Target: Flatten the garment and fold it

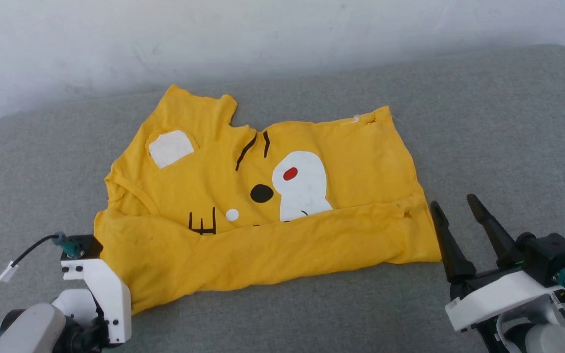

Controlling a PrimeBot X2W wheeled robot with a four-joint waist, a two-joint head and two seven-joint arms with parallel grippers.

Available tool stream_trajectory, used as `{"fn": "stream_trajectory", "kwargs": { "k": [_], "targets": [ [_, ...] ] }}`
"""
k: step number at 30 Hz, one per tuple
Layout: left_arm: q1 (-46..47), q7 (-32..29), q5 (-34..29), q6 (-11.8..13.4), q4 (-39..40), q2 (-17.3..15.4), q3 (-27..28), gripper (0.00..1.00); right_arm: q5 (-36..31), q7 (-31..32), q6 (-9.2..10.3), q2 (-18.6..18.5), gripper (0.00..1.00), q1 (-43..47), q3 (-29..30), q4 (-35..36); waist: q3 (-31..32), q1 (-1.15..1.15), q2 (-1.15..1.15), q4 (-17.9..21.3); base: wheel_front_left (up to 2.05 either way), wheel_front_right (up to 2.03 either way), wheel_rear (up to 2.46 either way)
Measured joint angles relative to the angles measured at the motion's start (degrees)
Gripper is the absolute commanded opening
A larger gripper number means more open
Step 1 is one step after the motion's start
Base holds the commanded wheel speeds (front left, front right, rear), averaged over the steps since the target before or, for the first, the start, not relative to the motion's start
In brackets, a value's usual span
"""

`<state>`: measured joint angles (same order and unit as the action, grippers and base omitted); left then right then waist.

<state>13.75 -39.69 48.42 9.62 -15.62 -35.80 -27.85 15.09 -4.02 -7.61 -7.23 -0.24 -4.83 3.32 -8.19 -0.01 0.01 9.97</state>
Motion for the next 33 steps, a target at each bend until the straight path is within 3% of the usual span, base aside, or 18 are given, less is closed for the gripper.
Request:
{"fn": "stream_trajectory", "kwargs": {
  "k": [7,13,24,25,26,28,29,33],
  "targets": [
    [-0.27,4.24,0.24,-0.51,-2.23,1.16,0.78,0.0,4.53,8.93,0.01,-1.99,1.0,-0.07,0.68,-3.05,0.4,0.0,0.0,-0.23,0.0,0.0,0.0],
    [-1.75,9.8,0.71,0.12,0.41,1.51,3.24,0.0,9.16,22.94,0.01,-5.04,1.0,-3.88,0.88,-12.93,0.66,0.03,0.0,-1.13,0.0,0.0,0.0],
    [-1.99,12.47,-1.18,3.3,11.07,0.24,4.67,0.0,14.24,36.08,0.01,-6.92,1.0,-16.69,-4.54,-29.83,-0.5,0.02,-0.01,-4.02,0.0,0.0,0.0],
    [-2.01,12.47,-1.2,3.31,11.54,0.16,4.63,0.0,15.03,37.53,0.01,-7.0,0.73,-17.64,-4.81,-30.95,-0.62,0.01,0.0,-4.29,0.0,0.0,0.0],
    [-2.05,12.47,-1.21,3.38,11.88,0.08,4.66,0.0,15.97,39.16,0.07,-7.12,0.73,-18.62,-5.08,-32.08,-0.78,0.01,0.0,-4.51,0.0,0.0,0.0],
    [-2.27,12.47,-1.21,3.63,12.4,-0.03,4.64,0.0,17.24,41.55,0.08,-7.48,0.12,-20.18,-5.43,-33.77,-1.04,0.01,0.0,-4.88,0.0,0.0,0.0],
    [-2.49,12.47,-1.22,3.71,12.67,-0.04,4.65,0.0,18.0,42.43,0.09,-7.67,0.0,-20.76,-5.52,-34.33,-1.15,0.01,0.0,-5.01,0.0,0.0,0.0],
    [-3.69,12.47,-1.23,4.57,13.6,-0.09,4.54,0.0,19.11,42.35,0.08,-8.01,0.0,-21.8,-7.08,-35.05,-1.12,0.02,0.0,-5.11,0.0,0.0,0.0]
  ]
}}
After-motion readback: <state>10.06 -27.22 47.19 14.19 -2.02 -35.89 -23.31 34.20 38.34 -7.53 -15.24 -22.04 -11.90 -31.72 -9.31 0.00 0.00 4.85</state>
